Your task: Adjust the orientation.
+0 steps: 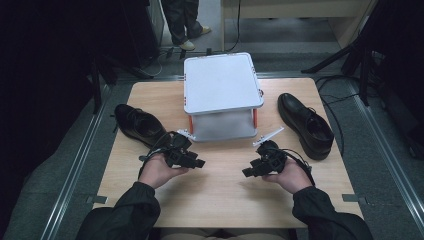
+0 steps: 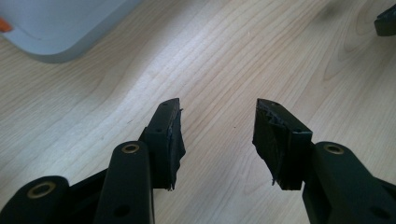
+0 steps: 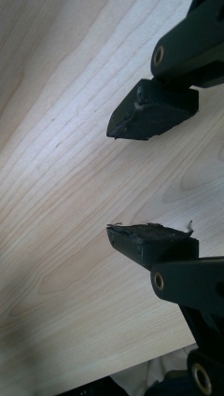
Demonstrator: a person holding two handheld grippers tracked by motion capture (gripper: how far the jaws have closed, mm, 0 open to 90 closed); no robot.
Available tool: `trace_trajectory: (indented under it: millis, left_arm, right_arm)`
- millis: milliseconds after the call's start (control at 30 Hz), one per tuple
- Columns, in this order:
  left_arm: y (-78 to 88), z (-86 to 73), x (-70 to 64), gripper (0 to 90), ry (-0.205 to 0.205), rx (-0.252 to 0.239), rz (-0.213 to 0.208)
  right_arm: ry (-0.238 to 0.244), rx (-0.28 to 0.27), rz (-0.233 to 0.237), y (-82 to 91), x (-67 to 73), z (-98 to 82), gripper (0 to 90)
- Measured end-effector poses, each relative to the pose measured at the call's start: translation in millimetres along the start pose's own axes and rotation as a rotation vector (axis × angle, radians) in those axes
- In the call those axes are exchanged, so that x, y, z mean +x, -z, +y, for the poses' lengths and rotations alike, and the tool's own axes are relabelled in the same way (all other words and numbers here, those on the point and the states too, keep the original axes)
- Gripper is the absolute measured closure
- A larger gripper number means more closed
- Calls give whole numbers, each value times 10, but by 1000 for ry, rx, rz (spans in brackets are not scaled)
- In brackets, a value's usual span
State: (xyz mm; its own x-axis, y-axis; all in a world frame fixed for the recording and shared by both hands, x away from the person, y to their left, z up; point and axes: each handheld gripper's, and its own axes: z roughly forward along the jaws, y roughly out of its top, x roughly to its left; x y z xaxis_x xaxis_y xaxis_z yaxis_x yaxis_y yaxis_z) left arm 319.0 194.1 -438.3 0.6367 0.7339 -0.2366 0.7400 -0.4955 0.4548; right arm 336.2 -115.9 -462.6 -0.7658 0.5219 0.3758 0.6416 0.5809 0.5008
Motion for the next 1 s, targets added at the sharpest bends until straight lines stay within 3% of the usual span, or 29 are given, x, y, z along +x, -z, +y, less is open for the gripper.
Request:
trace_trajectory:
  millis: [300, 500, 767, 1000]
  left_arm:
    - [328, -143, 194, 516, 74, 3, 61]
    - [564, -161, 298, 521, 94, 7, 105]
    - [1006, -37, 560, 540, 146, 36, 171]
    - [1198, 173, 723, 567, 155, 74, 211]
  right_arm:
    - [37, 16, 21, -78, 28, 124, 465]
    - [49, 34, 27, -131, 57, 173, 465]
    - [66, 68, 44, -178, 77, 192, 461]
    - [60, 67, 42, -170, 64, 190, 461]
